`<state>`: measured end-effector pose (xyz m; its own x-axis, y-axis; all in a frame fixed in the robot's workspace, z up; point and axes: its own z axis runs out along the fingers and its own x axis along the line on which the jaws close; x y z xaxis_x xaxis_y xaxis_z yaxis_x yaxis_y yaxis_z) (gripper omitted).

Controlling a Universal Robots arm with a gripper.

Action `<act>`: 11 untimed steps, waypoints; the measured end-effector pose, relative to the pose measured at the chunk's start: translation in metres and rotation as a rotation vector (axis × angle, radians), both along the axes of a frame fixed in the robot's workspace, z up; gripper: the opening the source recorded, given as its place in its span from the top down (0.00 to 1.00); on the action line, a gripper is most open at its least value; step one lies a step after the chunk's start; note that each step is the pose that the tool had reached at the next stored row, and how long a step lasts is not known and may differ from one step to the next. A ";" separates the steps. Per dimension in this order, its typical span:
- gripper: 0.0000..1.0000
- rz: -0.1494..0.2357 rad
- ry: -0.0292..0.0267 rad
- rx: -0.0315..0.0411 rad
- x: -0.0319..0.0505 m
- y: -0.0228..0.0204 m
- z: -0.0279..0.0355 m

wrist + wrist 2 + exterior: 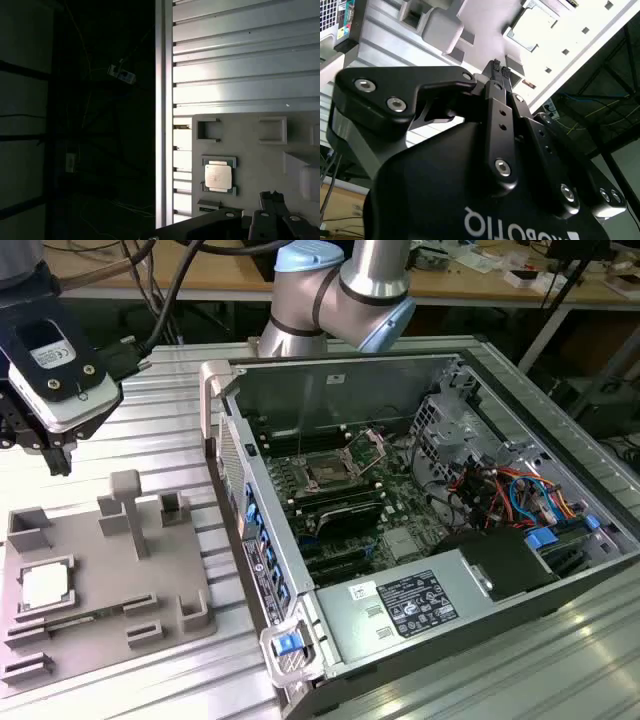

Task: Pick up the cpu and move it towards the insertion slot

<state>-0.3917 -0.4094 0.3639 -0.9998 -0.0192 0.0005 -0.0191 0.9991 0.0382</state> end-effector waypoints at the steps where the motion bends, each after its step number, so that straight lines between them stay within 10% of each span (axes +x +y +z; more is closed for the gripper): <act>1: 0.89 0.000 0.0000 0.0000 0.0000 0.0000 0.0000; 11: 0.89 0.000 0.0002 0.0000 -0.0034 0.0000 -0.0002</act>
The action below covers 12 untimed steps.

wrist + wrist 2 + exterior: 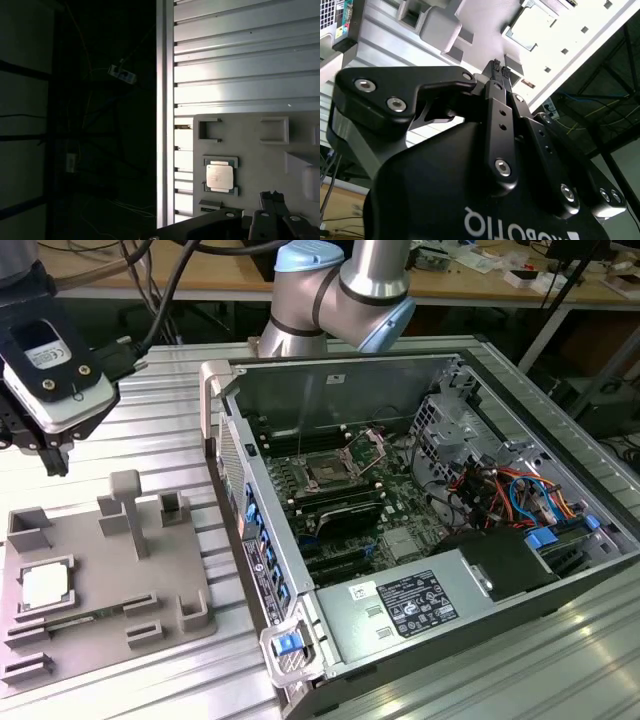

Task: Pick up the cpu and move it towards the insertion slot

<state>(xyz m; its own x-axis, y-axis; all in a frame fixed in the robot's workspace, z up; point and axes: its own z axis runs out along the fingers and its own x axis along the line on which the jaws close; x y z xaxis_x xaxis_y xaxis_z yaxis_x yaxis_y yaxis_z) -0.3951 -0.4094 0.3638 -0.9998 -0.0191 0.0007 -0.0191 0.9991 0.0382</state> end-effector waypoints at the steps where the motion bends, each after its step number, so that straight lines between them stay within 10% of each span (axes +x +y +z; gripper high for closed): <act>1: 0.89 0.000 0.0000 0.0000 -0.0017 0.0000 0.0000; 12: 0.89 0.000 0.0001 0.0000 -0.0139 0.0000 -0.0003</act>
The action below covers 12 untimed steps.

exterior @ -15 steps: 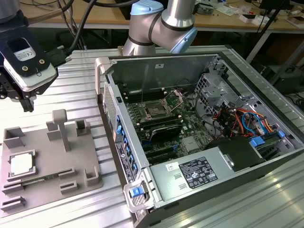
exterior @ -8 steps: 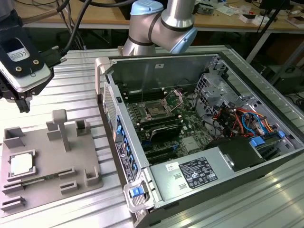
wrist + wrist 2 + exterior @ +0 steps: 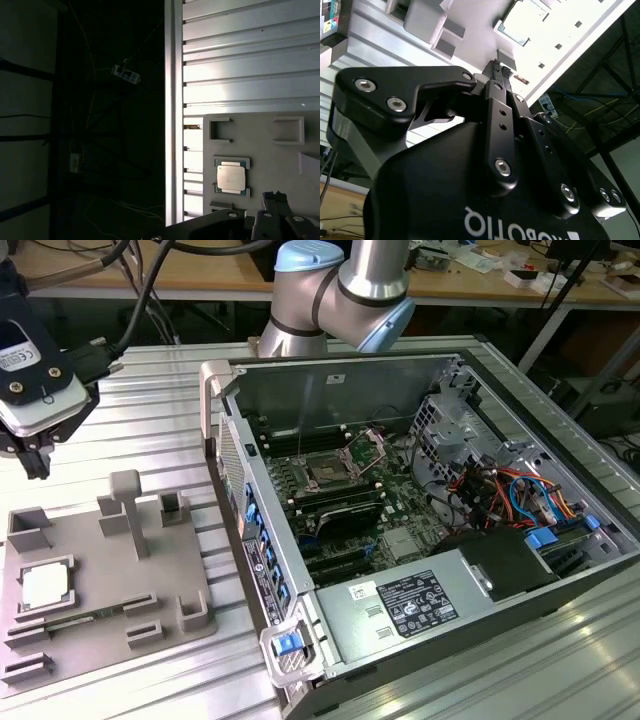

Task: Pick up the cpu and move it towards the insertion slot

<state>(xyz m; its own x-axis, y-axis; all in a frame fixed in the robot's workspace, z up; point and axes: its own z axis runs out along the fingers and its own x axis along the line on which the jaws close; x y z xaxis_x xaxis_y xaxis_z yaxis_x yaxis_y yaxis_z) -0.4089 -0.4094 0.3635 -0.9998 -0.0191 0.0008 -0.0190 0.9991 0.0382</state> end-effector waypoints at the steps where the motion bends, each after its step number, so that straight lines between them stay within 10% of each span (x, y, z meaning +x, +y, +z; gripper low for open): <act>1: 0.89 0.000 0.0000 0.0000 -0.0007 0.0000 0.0000; 12: 0.89 0.000 0.0000 0.0000 -0.0024 0.0000 0.0000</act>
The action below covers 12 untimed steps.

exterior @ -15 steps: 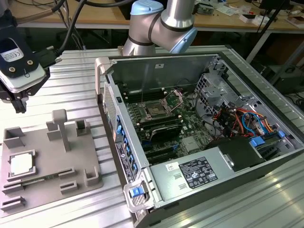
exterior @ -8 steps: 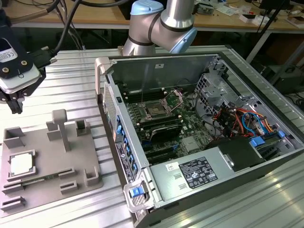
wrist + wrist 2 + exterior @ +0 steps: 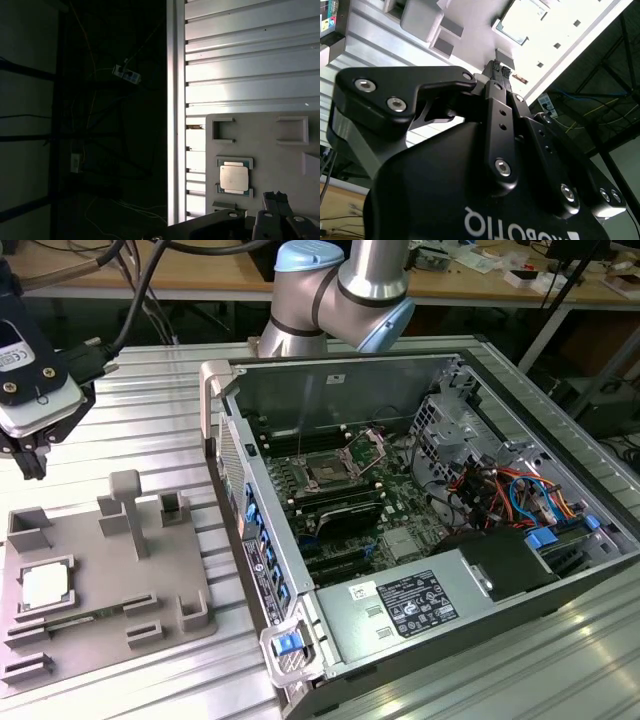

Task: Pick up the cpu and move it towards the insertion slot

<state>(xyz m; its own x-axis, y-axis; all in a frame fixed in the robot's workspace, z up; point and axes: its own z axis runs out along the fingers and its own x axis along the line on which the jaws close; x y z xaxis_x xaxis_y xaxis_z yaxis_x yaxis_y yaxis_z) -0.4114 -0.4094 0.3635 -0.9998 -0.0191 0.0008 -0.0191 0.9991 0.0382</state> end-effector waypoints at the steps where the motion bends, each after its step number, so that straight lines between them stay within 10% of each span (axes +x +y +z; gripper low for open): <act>1: 0.89 0.000 0.0000 0.0000 -0.0004 0.0000 0.0000; 12: 0.89 0.000 0.0000 0.0002 -0.0148 0.0000 -0.0021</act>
<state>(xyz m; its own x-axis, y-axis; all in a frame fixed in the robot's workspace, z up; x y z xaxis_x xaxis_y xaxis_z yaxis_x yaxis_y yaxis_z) -0.4262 -0.4094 0.3615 -0.9998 -0.0193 0.0008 -0.0193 0.9991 0.0384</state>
